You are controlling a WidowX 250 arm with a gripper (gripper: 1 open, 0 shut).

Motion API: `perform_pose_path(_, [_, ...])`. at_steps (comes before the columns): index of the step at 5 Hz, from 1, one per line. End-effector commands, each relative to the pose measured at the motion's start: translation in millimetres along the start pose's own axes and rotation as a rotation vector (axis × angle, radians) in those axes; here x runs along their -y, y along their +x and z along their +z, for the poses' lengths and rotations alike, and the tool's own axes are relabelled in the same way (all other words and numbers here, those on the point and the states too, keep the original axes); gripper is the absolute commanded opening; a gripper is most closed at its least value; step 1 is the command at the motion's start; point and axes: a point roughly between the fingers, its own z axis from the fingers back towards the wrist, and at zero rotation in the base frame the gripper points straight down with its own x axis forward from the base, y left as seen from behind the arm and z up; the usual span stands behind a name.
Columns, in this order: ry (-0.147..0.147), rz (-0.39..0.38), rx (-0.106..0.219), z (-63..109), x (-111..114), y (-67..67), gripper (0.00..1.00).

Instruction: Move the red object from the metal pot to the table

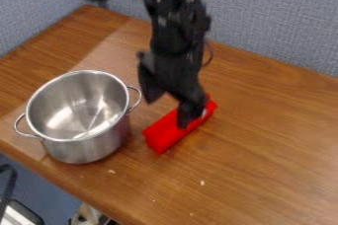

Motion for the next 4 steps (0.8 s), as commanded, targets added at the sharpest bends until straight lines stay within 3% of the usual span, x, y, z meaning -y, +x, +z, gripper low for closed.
perform_pose_path(1, [0.012, 0.023, 0.074, 22.1, -4, 13.2, 1.00])
perform_pose_path(2, [-0.015, 0.060, 0.084, 9.2, -6, 23.5, 1.00])
perform_pose_path(3, [-0.028, 0.101, 0.096, -7.6, -3, 36.3, 0.00])
perform_pose_path(4, [-0.038, 0.113, 0.106, -17.4, -6, 42.2, 1.00])
